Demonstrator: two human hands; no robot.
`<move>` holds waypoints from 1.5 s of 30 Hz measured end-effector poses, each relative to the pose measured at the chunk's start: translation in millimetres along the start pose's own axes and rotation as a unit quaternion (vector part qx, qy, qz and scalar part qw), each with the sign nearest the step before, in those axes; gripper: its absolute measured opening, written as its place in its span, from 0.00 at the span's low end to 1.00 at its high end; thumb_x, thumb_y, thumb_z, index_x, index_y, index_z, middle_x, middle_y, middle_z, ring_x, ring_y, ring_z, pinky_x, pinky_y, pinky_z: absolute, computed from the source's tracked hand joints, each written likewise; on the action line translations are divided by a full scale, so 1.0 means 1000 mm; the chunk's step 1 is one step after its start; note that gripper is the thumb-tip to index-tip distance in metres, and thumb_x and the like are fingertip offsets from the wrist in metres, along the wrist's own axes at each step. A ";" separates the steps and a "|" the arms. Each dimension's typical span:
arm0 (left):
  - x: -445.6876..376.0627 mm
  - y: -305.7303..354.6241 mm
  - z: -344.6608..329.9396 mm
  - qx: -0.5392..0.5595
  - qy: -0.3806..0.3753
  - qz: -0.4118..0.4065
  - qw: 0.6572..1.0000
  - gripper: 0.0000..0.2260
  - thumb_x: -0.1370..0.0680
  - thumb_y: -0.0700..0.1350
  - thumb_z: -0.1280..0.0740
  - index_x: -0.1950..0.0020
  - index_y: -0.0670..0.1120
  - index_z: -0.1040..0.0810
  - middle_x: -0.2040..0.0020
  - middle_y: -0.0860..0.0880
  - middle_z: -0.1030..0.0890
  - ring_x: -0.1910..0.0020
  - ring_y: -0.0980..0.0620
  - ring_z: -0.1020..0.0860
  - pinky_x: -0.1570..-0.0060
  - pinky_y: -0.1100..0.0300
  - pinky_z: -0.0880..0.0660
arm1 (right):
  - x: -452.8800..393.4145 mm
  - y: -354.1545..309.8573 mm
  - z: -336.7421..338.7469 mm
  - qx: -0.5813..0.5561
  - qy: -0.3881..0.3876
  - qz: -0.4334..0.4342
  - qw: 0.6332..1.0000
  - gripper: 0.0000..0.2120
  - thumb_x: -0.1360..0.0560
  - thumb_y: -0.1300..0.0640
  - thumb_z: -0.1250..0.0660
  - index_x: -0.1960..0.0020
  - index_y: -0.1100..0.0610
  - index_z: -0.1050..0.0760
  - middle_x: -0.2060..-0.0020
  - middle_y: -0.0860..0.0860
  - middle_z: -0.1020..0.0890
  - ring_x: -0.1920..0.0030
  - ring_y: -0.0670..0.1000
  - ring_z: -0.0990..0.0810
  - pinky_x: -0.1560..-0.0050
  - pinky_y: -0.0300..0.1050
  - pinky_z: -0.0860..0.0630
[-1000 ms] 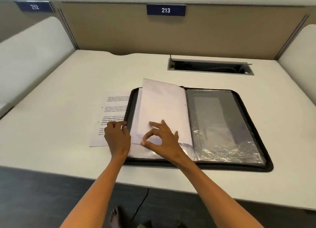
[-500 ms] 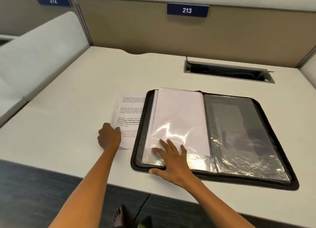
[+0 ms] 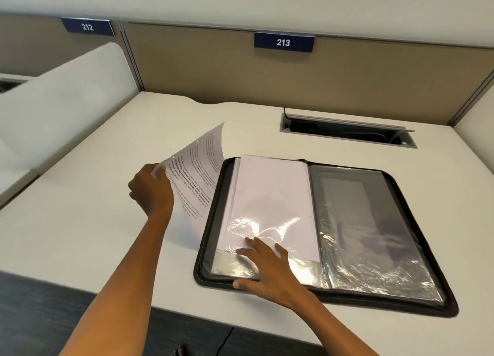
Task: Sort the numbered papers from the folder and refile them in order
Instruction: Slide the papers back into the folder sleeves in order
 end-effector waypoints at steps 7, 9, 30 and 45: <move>-0.018 0.018 0.007 0.043 0.044 -0.005 0.998 0.11 0.20 0.42 0.39 0.43 0.39 0.21 0.47 0.37 0.19 0.43 0.38 0.27 0.43 0.52 0.34 | 0.000 0.000 0.009 -0.019 -0.012 0.001 1.000 0.49 0.43 0.22 0.52 0.26 0.42 0.42 0.24 0.42 0.47 0.25 0.40 0.55 0.28 0.49 0.62; -0.021 0.024 0.008 0.048 0.054 -0.015 0.997 0.11 0.21 0.42 0.38 0.44 0.39 0.20 0.47 0.38 0.19 0.45 0.38 0.26 0.43 0.52 0.33 | -0.002 0.001 0.013 -0.011 -0.013 -0.007 1.000 0.39 0.33 0.28 0.40 0.26 0.42 0.41 0.24 0.42 0.46 0.25 0.40 0.53 0.29 0.48 0.60; -0.006 0.065 -0.014 0.172 0.004 0.020 0.985 0.10 0.24 0.44 0.32 0.47 0.41 0.18 0.51 0.42 0.17 0.49 0.42 0.21 0.48 0.54 0.24 | -0.003 0.014 0.035 -0.250 0.086 -0.034 0.964 0.28 0.33 0.31 0.37 0.36 0.38 0.31 0.37 0.38 0.27 0.38 0.38 0.28 0.33 0.45 0.32; 0.134 -0.019 -0.086 -0.021 -0.230 -0.012 0.973 0.25 0.26 0.47 0.29 0.32 0.44 0.33 0.39 0.44 0.25 0.42 0.44 0.27 0.50 0.55 0.31 | 0.028 0.098 0.064 -0.499 0.399 -0.239 0.731 0.23 0.26 0.68 0.32 0.36 0.51 0.29 0.50 0.57 0.18 0.55 0.54 0.17 0.53 0.50 0.18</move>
Point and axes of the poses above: each hand's wrist, its own x-axis away from the middle knuckle, its own z-axis out of the back of the hand, y = z × x, the point moved 3 cm from there along -x, towards the middle knuckle
